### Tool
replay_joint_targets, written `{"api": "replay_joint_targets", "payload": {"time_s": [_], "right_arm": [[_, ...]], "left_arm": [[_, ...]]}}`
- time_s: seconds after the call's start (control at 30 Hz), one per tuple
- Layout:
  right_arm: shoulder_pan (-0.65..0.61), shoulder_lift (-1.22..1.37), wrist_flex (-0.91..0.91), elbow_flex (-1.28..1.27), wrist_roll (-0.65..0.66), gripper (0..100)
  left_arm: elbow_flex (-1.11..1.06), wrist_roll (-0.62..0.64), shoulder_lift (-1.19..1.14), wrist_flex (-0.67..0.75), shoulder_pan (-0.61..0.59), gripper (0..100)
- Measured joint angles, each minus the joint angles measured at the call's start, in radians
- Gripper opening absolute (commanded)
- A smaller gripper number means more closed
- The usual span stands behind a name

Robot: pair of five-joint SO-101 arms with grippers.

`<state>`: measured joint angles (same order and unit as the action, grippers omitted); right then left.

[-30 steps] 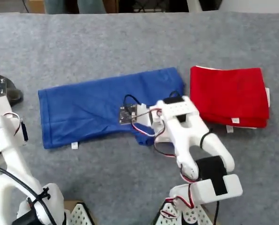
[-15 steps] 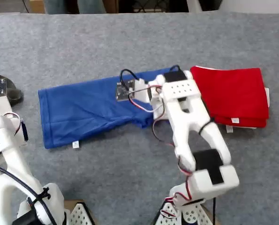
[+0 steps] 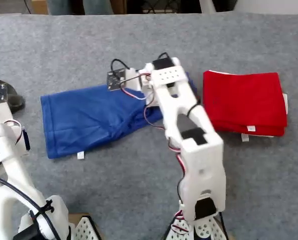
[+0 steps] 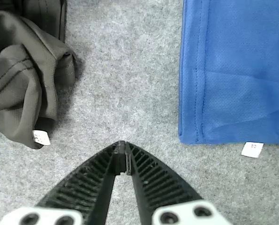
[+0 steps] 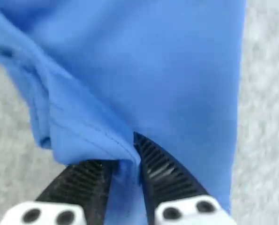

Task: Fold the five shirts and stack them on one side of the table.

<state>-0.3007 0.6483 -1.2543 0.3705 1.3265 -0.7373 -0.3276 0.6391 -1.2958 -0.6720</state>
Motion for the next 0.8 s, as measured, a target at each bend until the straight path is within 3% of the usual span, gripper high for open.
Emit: {"api": "replay_joint_targets", "payload": {"time_s": [0.2, 0.43, 0.53, 0.63, 0.7, 0.8], "right_arm": [[-0.011, 0.038, -0.095, 0.127, -0.018, 34.9], [0.008, 0.038, -0.264, 0.333, -0.055, 37.7], [0.040, 0.038, -0.348, 0.433, -0.094, 26.2], [0.063, 0.038, -0.460, 0.500, -0.106, 0.0], [0.071, 0.038, -0.489, 0.517, -0.150, 6.9], [0.104, 0.034, -0.500, 0.509, -0.253, 0.9]], "left_arm": [[0.000, 0.000, 0.000, 0.000, 0.000, 3], [0.000, 0.000, 0.000, 0.000, 0.000, 3], [0.000, 0.000, 0.000, 0.000, 0.000, 3], [0.000, 0.000, 0.000, 0.000, 0.000, 3], [0.000, 0.000, 0.000, 0.000, 0.000, 6], [0.000, 0.021, 0.000, 0.000, 0.000, 17]]}}
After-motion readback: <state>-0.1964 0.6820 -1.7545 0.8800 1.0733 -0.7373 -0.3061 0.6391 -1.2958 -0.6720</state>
